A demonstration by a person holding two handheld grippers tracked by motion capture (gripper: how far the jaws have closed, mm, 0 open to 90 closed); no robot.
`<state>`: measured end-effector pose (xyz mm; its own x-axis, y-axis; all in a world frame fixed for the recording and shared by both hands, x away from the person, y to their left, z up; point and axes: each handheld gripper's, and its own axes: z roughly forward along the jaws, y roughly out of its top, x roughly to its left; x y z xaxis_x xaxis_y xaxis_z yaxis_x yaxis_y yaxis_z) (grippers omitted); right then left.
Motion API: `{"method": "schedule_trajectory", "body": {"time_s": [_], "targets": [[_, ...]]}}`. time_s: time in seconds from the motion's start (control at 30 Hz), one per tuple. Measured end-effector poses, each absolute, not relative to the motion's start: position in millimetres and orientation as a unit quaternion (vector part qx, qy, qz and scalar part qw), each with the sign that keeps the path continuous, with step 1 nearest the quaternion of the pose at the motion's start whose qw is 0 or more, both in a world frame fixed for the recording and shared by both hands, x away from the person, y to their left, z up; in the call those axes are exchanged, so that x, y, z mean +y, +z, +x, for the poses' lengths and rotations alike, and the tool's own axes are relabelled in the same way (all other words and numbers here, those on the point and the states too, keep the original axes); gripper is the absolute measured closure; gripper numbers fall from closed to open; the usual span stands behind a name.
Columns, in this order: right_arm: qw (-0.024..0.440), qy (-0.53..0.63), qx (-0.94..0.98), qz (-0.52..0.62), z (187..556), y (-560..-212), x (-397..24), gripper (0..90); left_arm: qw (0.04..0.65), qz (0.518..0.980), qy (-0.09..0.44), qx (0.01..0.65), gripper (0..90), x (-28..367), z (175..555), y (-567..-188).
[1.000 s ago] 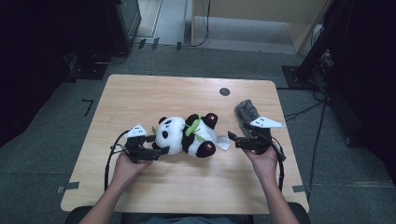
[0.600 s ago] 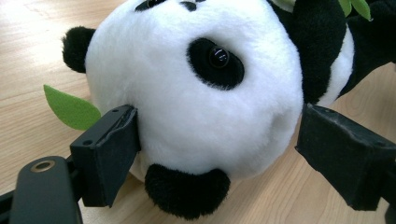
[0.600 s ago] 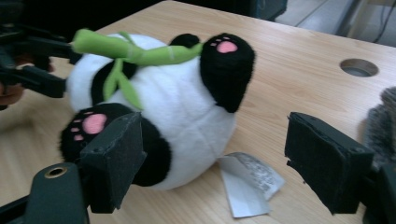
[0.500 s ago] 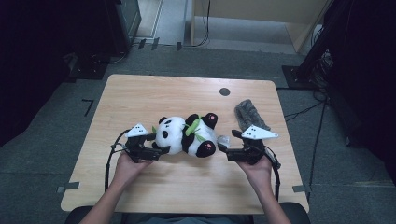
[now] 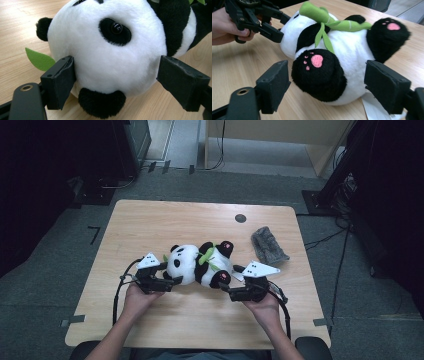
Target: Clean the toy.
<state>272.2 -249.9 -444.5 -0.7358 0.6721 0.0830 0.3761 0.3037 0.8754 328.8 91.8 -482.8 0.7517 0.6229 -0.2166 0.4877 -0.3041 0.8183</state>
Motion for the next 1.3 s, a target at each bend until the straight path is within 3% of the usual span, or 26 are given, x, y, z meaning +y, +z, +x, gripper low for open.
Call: {"method": "schedule_trajectory", "body": {"time_s": [0.47,0.7,0.9,1.3], "targets": [[0.170,0.483,0.806,0.297,293,-472,-228,15.8,0.486,0.798,0.048,0.354,15.4,91,334,-482],[0.208,0.482,0.799,0.294,300,-481,-228,31.6,0.507,0.780,0.017,0.365,15.4,95,341,-483],[0.192,0.465,0.799,0.329,308,-464,-228,55.1,0.499,0.787,0.069,0.356,14.9,92,341,-478],[0.126,0.491,0.768,0.392,319,-419,-250,61.0,0.505,0.802,0.112,0.300,7.5,100,333,-469]]}}
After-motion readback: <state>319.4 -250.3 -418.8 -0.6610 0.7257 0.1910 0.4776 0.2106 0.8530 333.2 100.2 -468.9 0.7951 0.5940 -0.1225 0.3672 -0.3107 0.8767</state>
